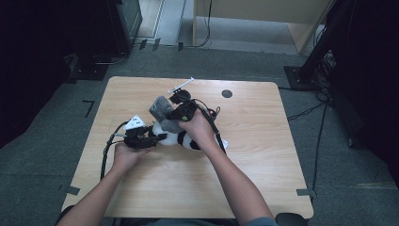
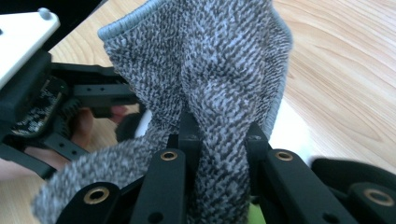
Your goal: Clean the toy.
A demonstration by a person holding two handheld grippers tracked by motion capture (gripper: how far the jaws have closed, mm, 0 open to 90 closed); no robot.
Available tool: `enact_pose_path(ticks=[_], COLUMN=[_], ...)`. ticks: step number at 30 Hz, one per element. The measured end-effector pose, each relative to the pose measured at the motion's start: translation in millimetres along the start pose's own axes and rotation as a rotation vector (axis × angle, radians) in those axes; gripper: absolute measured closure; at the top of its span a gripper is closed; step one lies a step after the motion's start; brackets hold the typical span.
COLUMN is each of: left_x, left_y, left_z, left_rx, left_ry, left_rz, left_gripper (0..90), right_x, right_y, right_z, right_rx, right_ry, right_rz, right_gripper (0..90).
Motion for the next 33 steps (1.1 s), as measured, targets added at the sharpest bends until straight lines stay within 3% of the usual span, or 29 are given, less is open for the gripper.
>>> enact_pose_path(ticks=[3,7,10,13,19,22,25,29,33], left_x=[-0.1,0.2,0.3,0.2,0.0,0.6,0.4,-0.2,0.2], left_y=[-0.1,-0.1,-0.4,-0.2,-0.6,-0.8,-0.6,-0.1,-0.3], left_z=[-0.1,-0.5,-0.3,-0.3,0.3,0.7,0.5,0.3,0.5], left_rx=[0.003,0.002,0.003,0.000,0.001,0.003,0.000,-0.007,-0.008], left_ry=[0.001,-0.012,-0.009,-0.010,0.000,0.004,0.002,-0.005,-0.004], left_rz=[0.001,0.002,0.002,0.003,0.001,0.003,0.002,0.001,-0.001], left_gripper=[42.3,42.4,42.4,42.3,42.1,42.1,42.1,41.9,41.6], right_x=[-4.3,-14.6,-34.1,-46.0,-53.9,-64.4,-70.6,-63.3,-37.6], right_y=[-3.8,-12.9,-23.7,-29.6,-37.7,-45.3,-52.9,-67.7,-73.4], right_z=[3.5,8.4,15.6,21.7,24.8,28.6,30.2,19.6,4.6], right_rx=[0.007,0.005,0.025,0.021,0.017,0.015,-0.012,-0.090,-0.128], right_ry=[0.009,-0.009,0.025,0.061,0.069,0.094,0.137,0.141,0.087], right_rz=[-0.006,0.040,0.099,0.090,0.100,0.109,0.088,0.050,0.018], right_gripper=[77.2,77.0,77.3,77.2,77.2,77.3,77.4,77.6,77.5])
Point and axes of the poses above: each handheld gripper's, and its own axes: y roughly forward along the jaws, z roughly out of its underside, x roughly to its left, the point moved 6 cm from there along y, roughly forward along the jaws, and after that the axes turned 4 degrees about z, right-handed, at the moved point
